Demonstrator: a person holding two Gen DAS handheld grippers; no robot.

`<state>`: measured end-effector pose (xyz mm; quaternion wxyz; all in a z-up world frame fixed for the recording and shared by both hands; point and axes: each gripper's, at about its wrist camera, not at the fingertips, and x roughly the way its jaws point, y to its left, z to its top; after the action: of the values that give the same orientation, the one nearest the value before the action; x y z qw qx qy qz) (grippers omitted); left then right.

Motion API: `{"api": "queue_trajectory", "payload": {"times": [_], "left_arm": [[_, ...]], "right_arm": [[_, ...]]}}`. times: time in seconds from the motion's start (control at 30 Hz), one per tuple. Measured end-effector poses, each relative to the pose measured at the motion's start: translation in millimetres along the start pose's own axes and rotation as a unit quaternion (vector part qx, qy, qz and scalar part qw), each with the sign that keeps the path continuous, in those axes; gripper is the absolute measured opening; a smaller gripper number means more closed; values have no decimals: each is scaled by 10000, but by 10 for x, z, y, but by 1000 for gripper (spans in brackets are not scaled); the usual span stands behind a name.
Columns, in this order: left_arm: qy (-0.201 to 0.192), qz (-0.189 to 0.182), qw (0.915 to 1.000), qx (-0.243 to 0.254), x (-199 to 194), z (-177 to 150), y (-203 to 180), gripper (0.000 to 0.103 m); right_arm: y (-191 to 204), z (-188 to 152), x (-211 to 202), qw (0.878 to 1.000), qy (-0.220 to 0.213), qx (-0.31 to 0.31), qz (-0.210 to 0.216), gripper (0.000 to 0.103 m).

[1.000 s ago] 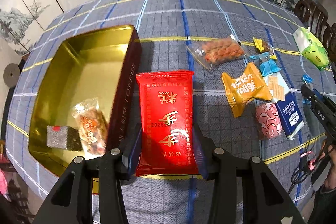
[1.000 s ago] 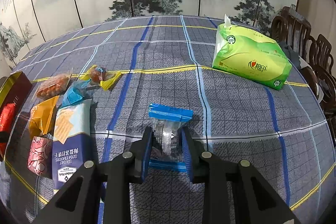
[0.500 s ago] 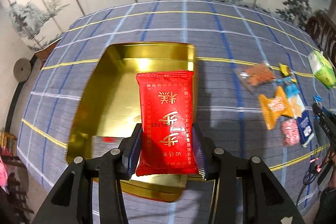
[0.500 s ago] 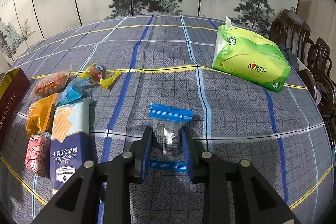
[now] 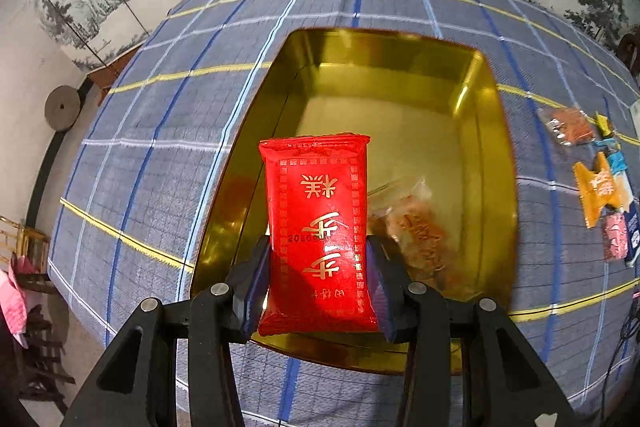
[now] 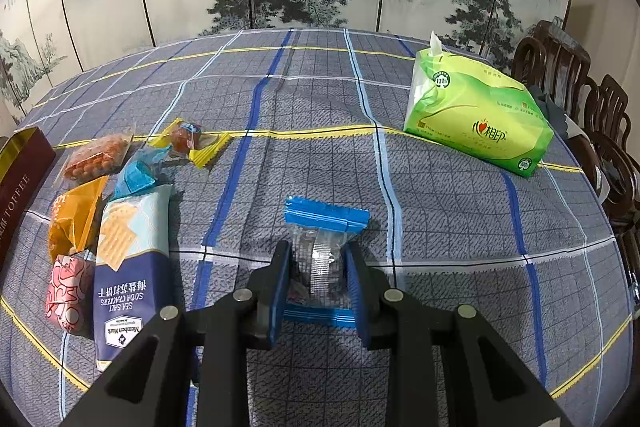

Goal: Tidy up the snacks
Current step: 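Carry the red packet into the gold tin and open the left gripper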

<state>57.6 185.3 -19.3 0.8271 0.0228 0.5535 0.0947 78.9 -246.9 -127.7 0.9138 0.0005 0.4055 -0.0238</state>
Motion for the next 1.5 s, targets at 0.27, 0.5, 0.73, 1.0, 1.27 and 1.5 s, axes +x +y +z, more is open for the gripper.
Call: {"api": "queue_trajectory", "payload": {"times": [0.27,0.5,0.73,1.0,1.27,1.5], "left_arm": [[-15,-14,10000,43,64,0,32,41],[-5,-3,10000,39,58,9,29,45],[-29,1,10000,6,33,12,40,46],[-77,-95,9999,-70,-21,10,44,52],[-188,-227,9995,-76,-118,-20,25,61],[-201,-382,9989,-184,-172,-71,40,62]], "right_arm": [[4,-1,0,10000,0,-3,-4,28],[7,-1,1,10000,0,-6,-8,28],[11,-2,-5,10000,-1,-12,-16,28],[12,0,-10,10000,-2,-17,-23,29],[5,-2,-14,10000,-1,-9,-22,28],[0,-2,-16,10000,-2,-4,-23,28]]}}
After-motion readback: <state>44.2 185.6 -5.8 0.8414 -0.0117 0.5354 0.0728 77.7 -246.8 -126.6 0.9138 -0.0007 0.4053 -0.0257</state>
